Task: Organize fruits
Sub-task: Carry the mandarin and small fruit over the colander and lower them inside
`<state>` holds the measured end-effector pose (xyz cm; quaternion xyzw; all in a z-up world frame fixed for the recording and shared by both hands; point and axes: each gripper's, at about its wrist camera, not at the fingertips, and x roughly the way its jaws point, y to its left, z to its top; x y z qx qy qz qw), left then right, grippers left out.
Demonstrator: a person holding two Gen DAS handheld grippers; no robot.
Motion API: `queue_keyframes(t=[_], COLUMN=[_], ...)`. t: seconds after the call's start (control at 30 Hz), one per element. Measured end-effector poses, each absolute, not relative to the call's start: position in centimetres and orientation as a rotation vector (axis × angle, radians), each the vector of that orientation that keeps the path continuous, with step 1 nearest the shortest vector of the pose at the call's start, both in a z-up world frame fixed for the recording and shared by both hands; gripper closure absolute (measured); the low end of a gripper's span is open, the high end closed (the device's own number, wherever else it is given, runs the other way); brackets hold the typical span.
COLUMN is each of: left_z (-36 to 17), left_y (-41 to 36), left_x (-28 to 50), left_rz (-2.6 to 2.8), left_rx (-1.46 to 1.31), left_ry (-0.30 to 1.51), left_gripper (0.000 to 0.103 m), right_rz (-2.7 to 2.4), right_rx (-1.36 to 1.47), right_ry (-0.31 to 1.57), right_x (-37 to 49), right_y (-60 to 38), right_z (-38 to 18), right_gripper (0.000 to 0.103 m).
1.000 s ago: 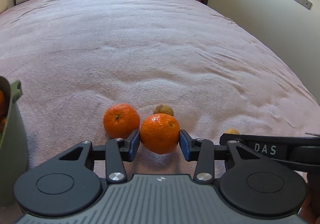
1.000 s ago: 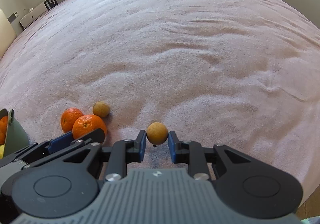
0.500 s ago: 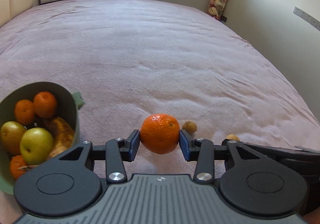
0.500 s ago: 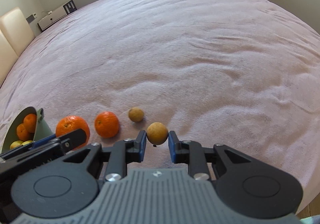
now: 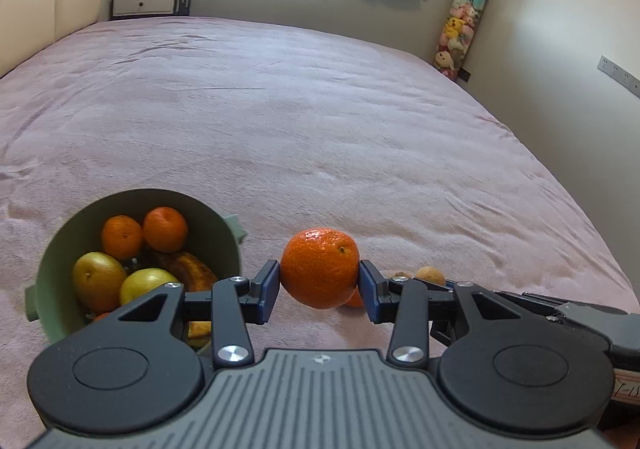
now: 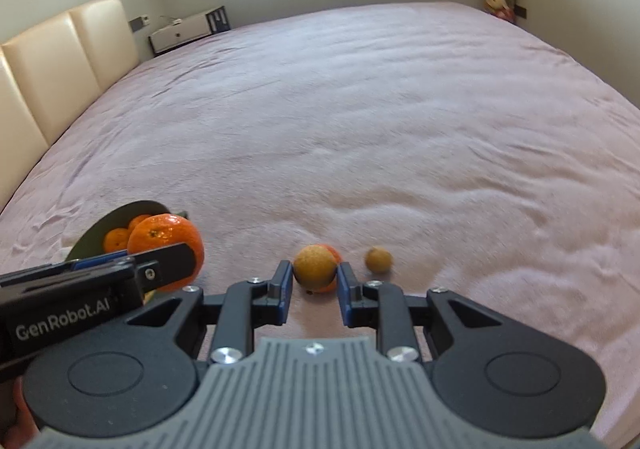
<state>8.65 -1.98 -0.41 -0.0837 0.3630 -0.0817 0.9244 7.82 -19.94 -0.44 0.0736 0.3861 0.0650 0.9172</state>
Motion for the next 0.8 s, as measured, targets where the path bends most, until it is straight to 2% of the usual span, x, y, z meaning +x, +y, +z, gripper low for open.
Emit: queue_keyframes(t=[0.43,0.8], left_z=[0.8,-0.8], left_y=[6.0,11.7], left_x=[8.8,9.2], left_rz=[-0.063,0.036], left_rx=[-0.309,-0.447], left_ry=[0.767,0.816], left_gripper=[0.055,0.055], right_rz=[0.275,0.463], right_rx=[0.098,0.004], right_ry=[0.706,0.704], right_x=[8.5,9.2], right_y=[-14.1,-8.8], right_z=[2.1,0.7], right_gripper=[0.083,0.083])
